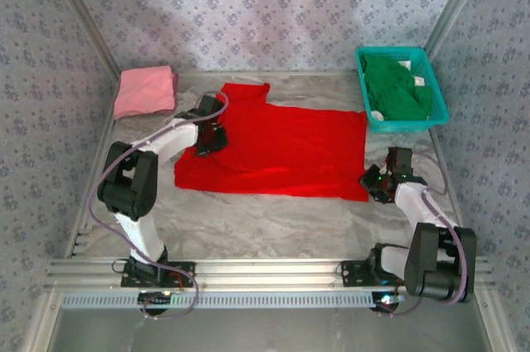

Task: Fold and stack the t-shirts

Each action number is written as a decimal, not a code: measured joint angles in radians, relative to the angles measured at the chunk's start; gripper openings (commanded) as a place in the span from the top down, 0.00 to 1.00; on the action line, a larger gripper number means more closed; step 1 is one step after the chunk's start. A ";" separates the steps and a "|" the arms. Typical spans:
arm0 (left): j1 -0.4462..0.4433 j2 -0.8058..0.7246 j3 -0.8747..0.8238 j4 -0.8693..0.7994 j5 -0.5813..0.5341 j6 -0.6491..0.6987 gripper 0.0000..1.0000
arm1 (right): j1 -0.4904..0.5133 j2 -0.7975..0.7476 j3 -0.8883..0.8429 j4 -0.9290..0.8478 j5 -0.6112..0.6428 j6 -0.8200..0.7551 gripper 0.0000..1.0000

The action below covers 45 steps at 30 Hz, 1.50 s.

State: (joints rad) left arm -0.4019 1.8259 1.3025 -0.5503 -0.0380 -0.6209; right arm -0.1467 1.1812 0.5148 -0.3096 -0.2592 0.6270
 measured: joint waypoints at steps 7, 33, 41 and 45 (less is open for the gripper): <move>-0.027 0.180 0.281 -0.038 0.015 0.045 0.70 | -0.002 0.000 0.000 0.000 -0.002 0.000 1.00; 0.126 -0.005 -0.040 0.017 -0.011 0.109 0.48 | 0.040 -0.002 0.029 -0.008 0.013 0.000 1.00; 0.180 0.028 -0.150 0.091 -0.008 0.115 0.50 | 0.064 0.037 0.031 -0.004 0.029 0.000 1.00; 0.223 -0.011 -0.211 0.152 -0.003 0.108 0.50 | 0.061 0.077 0.030 0.015 0.026 0.012 1.00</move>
State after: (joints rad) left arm -0.1787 1.8149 1.0920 -0.3981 -0.0410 -0.5133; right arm -0.0860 1.2579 0.5449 -0.2947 -0.2333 0.6388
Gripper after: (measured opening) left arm 0.497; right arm 0.065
